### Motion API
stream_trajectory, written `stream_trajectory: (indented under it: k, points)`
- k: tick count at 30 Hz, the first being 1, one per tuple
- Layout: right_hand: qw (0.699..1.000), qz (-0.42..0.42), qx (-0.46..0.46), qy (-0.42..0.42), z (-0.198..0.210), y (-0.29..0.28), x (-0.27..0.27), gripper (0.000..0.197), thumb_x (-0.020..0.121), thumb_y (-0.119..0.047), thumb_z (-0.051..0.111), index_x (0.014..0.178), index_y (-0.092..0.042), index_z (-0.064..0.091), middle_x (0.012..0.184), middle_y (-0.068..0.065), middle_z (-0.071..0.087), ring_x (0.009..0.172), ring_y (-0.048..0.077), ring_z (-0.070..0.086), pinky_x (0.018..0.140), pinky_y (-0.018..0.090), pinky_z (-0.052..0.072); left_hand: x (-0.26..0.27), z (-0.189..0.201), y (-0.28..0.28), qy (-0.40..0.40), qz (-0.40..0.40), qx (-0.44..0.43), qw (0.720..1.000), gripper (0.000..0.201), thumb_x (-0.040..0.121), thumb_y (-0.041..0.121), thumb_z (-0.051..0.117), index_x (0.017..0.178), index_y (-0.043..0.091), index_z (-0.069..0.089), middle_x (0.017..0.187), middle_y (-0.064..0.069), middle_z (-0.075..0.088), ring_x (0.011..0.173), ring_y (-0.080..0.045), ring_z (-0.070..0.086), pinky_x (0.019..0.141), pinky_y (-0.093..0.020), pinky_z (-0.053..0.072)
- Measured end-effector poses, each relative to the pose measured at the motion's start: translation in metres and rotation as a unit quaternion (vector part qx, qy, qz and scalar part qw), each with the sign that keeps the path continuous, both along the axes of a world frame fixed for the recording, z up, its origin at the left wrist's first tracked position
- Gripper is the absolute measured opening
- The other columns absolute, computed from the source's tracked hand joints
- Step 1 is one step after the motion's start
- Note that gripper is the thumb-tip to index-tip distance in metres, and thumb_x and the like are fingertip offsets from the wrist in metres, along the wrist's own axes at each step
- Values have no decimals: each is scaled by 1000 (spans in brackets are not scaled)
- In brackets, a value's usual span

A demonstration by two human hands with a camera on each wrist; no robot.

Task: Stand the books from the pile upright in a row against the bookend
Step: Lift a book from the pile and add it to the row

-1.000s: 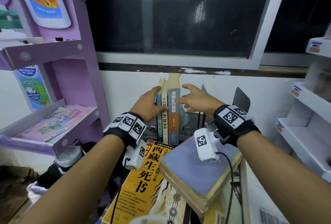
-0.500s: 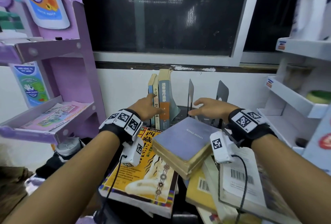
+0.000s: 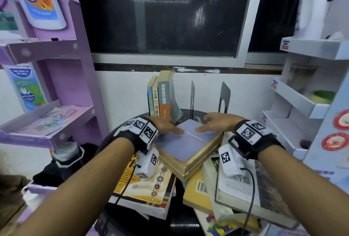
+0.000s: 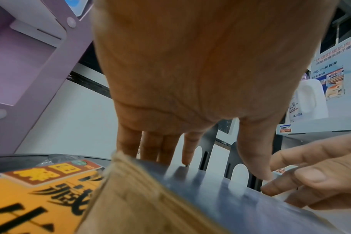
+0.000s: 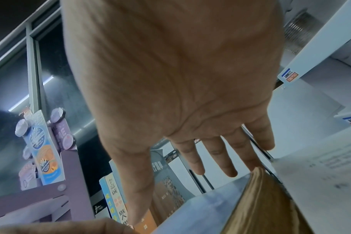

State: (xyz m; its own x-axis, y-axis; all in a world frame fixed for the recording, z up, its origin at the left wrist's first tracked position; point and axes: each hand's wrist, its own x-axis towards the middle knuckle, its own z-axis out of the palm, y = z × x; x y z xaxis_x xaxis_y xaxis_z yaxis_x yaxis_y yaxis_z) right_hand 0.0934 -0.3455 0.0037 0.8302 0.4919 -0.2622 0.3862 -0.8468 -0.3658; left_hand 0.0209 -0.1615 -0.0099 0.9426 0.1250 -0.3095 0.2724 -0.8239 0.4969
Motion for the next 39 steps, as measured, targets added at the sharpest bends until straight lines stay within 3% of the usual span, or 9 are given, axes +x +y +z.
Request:
stream_trajectory:
  k: [8, 11, 14, 20, 22, 25, 32, 36, 39]
  points:
    - [998, -4, -63, -14, -2, 2, 5, 68, 89, -50, 62, 137, -4, 50, 145, 9, 48, 131, 26, 45, 109, 35, 36, 3, -5, 0, 35, 0, 37, 999, 64, 86, 46, 65, 138, 15, 44, 139, -5, 48, 125, -23, 46, 92, -28, 36]
    - [995, 5, -93, -17, -4, 4, 9, 71, 81, -52, 70, 134, -7, 53, 138, 5, 53, 123, 25, 51, 106, 38, 41, 5, -9, 2, 27, -1, 67, 997, 73, 83, 51, 66, 141, 15, 41, 142, -5, 46, 128, -24, 44, 104, -33, 36]
    - [994, 10, -112, -13, -7, 7, 14, 59, 76, -51, 76, 115, -9, 60, 119, 3, 61, 107, 23, 58, 98, 37, 47, 6, -12, 5, 17, -9, 81, 997, 76, 80, 52, 68, 140, 13, 43, 139, -5, 49, 127, -25, 46, 106, -35, 37]
    - [993, 10, -115, -11, -9, 9, 18, 40, 75, -47, 79, 72, -14, 56, 79, -4, 57, 79, 17, 55, 79, 30, 46, 6, -12, 8, 9, -24, 71, 997, 55, 78, 51, 72, 114, 11, 63, 112, -6, 65, 101, -22, 59, 83, -29, 47]
    - [993, 13, -119, -10, -9, 9, 19, 43, 72, -47, 81, 75, -11, 57, 81, -3, 57, 75, 14, 54, 78, 29, 46, 5, -12, 8, 6, -28, 67, 997, 54, 77, 49, 73, 113, 10, 62, 110, -5, 64, 102, -22, 59, 84, -30, 47]
    - [992, 27, -125, -14, -9, 9, 20, 53, 69, -48, 83, 97, -10, 60, 92, -2, 59, 88, 19, 58, 88, 32, 51, 4, -10, 8, 10, -42, 53, 998, 40, 79, 42, 74, 104, 13, 61, 101, -2, 63, 93, -19, 58, 77, -25, 45]
    - [995, 25, -102, -4, -9, 8, 20, 50, 64, -45, 87, 91, -11, 63, 88, -2, 64, 84, 18, 60, 85, 31, 52, 0, -14, 13, -15, -44, -4, 999, 26, 83, 27, 73, 91, 13, 52, 87, 1, 55, 72, -6, 50, 45, -3, 39]
    - [996, 18, -82, 9, -8, 7, 19, 44, 60, -41, 90, 77, -12, 63, 77, -4, 60, 72, 14, 58, 71, 27, 49, -3, -21, 18, -36, -16, -51, 998, 52, 72, 35, 82, 99, 19, 40, 100, 0, 53, 89, -13, 54, 70, -24, 47]
    - [998, 13, -53, 12, -7, 5, 18, 52, 58, -35, 93, 95, -9, 67, 90, 0, 66, 83, 18, 62, 80, 30, 52, -5, -22, 21, -51, -10, -92, 994, 66, 70, 33, 84, 112, 18, 37, 108, -2, 53, 100, -17, 54, 83, -31, 49]
